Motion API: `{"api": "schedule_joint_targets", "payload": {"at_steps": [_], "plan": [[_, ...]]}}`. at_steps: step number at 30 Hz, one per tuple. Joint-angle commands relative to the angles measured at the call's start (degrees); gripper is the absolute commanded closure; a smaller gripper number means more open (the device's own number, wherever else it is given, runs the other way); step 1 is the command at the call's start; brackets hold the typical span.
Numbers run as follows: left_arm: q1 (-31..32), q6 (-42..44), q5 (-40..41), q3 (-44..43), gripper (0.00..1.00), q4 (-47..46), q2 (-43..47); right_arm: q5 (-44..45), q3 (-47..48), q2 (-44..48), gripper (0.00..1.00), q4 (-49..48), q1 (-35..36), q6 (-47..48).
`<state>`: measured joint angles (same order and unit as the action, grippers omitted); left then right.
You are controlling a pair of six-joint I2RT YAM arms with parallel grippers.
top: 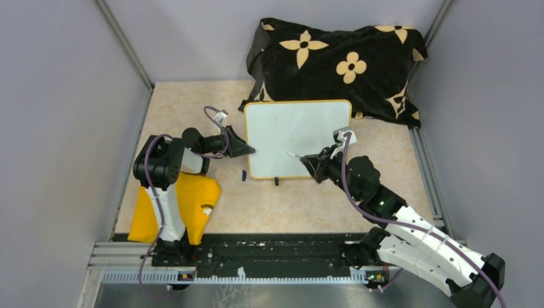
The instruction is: Write a sentence on the whiteboard
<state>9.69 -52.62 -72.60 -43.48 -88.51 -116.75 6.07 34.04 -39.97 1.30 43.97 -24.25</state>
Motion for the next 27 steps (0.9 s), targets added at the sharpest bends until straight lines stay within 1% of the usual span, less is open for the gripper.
{"api": "schedule_joint_targets", "payload": {"at_steps": [1,10,17,20,22,27], "plan": [[0.5,1.6,-1.4,-1.0,0.68,-14.1,-0.8,-0.3,2.7,-0.2,1.00,-3.8,0.1,-0.5],[0.7,1.6,-1.3,-1.1,0.85,-14.1,-0.7,-0.2,2.9,-1.7,1.00,-4.7,0.6,-0.6],[0.8,2.2,-1.3,-0.9,0.94,-14.1,-1.0,1.0,3.6,-2.7,1.00,-5.5,1.3,-0.5],[0.8,2.4,-1.3,-0.7,0.98,-14.1,-1.2,4.8,4.7,-3.3,1.00,-5.9,2.2,-0.1],[0.9,2.6,-1.2,-0.6,1.00,-14.1,-1.3,9.3,6.0,-4.4,1.00,-6.1,3.1,0.4],[0.9,2.8,-1.1,-0.6,1.00,-14.1,-1.3,17.5,9.3,-10.2,1.00,-7.4,4.7,2.1]]}}
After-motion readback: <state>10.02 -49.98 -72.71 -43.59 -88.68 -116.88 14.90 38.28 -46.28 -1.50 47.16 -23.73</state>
